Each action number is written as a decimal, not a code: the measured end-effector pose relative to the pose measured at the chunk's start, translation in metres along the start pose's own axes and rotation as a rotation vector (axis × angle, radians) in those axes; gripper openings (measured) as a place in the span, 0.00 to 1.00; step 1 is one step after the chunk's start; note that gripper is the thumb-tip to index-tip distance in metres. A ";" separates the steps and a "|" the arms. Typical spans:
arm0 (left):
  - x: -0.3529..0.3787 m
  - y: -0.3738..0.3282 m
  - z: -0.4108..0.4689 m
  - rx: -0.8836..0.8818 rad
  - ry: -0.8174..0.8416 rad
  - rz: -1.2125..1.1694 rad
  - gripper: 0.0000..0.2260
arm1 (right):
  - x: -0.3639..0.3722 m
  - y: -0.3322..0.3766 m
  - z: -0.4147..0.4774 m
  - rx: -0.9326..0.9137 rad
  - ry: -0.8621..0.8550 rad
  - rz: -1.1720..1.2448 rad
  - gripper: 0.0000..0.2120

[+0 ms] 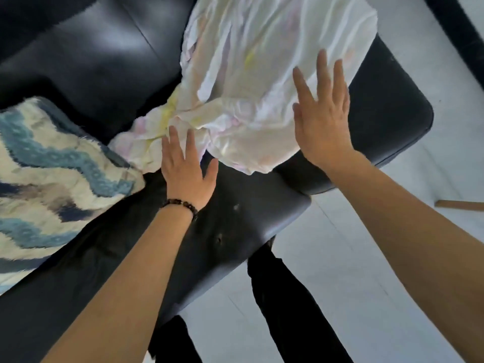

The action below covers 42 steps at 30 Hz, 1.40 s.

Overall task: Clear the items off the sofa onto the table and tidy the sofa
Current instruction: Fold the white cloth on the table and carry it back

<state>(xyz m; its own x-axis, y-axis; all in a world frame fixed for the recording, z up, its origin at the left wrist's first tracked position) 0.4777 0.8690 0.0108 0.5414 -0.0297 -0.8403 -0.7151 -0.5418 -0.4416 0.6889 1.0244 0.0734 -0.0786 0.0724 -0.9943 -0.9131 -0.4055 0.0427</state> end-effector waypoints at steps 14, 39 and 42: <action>0.077 -0.123 0.053 0.032 0.181 -0.195 0.07 | 0.021 -0.080 0.029 0.093 0.119 0.114 0.25; -0.396 -0.001 -0.302 0.349 -0.426 -0.340 0.08 | -0.273 0.214 -0.271 0.331 0.266 0.654 0.21; -0.453 -0.025 -0.313 0.440 -0.419 -0.367 0.08 | -0.342 0.205 -0.267 0.300 0.132 0.563 0.17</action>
<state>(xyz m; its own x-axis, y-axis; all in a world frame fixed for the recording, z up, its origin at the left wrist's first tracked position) 0.3884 0.6329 0.5008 0.6292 0.4635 -0.6239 -0.6791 -0.0626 -0.7313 0.6353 0.6728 0.3962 -0.5453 -0.1978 -0.8146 -0.8201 -0.0755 0.5673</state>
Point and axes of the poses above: each hand's wrist, its own z-axis towards the middle knuckle, its own x-axis out of the palm, y = z × x, the point moved 8 cm from there along z, towards the middle knuckle, and after that the axes turned 4 degrees about -y, right-handed, at the moved point
